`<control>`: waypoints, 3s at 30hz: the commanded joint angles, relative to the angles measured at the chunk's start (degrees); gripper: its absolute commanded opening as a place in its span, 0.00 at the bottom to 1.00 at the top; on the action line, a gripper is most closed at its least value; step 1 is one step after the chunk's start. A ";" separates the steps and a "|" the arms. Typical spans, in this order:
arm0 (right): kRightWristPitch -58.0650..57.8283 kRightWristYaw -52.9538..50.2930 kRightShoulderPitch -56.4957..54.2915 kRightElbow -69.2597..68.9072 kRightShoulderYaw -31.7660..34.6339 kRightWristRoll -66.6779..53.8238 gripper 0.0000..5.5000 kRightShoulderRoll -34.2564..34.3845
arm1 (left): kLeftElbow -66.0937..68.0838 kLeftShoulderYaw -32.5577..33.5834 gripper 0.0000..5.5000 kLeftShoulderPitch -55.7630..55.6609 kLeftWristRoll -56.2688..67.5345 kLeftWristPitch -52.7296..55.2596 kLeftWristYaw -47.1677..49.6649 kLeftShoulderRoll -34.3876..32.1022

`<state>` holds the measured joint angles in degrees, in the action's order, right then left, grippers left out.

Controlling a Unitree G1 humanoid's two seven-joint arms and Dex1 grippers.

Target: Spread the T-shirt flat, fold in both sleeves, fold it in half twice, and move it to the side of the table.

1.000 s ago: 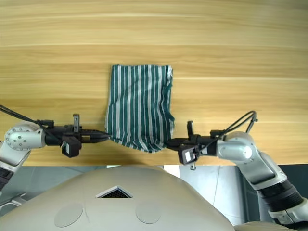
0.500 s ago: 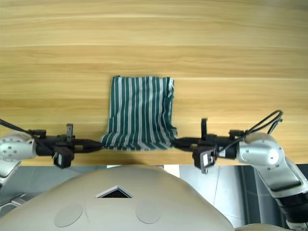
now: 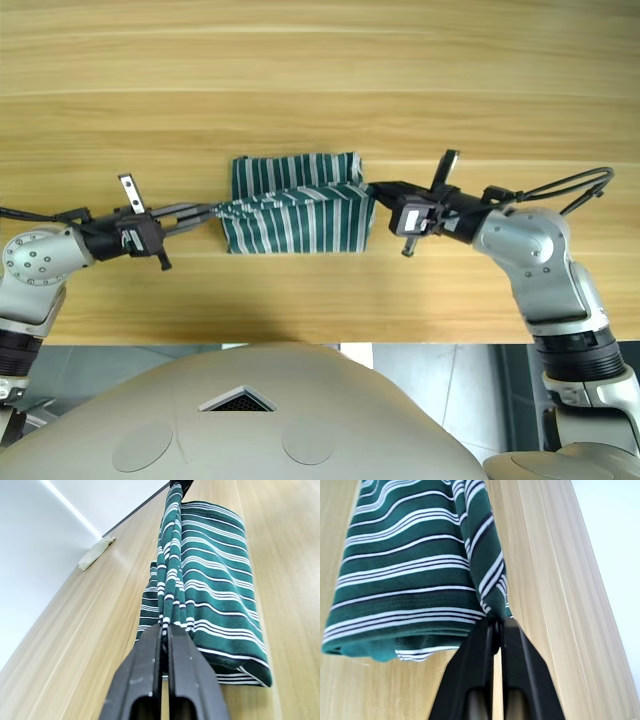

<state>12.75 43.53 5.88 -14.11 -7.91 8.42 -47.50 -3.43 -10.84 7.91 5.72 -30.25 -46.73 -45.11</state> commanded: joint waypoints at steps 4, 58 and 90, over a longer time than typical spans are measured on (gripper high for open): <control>-2.95 -3.16 -8.60 7.63 -4.09 7.59 0.00 4.54 | 12.61 -2.38 0.00 -11.34 -10.04 1.02 4.41 7.10; 8.85 -1.68 -44.45 78.82 23.99 -24.70 0.92 37.06 | 78.89 39.21 0.55 -58.06 13.21 21.16 11.87 32.23; 19.26 -36.64 -51.12 83.78 -14.83 22.47 0.01 41.56 | 77.13 -12.65 0.00 -42.80 -43.08 -10.95 38.75 26.82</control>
<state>34.48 6.43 -43.11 67.44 -21.46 29.74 -6.60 71.32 -19.89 -36.77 -32.70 -46.23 -8.61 -17.46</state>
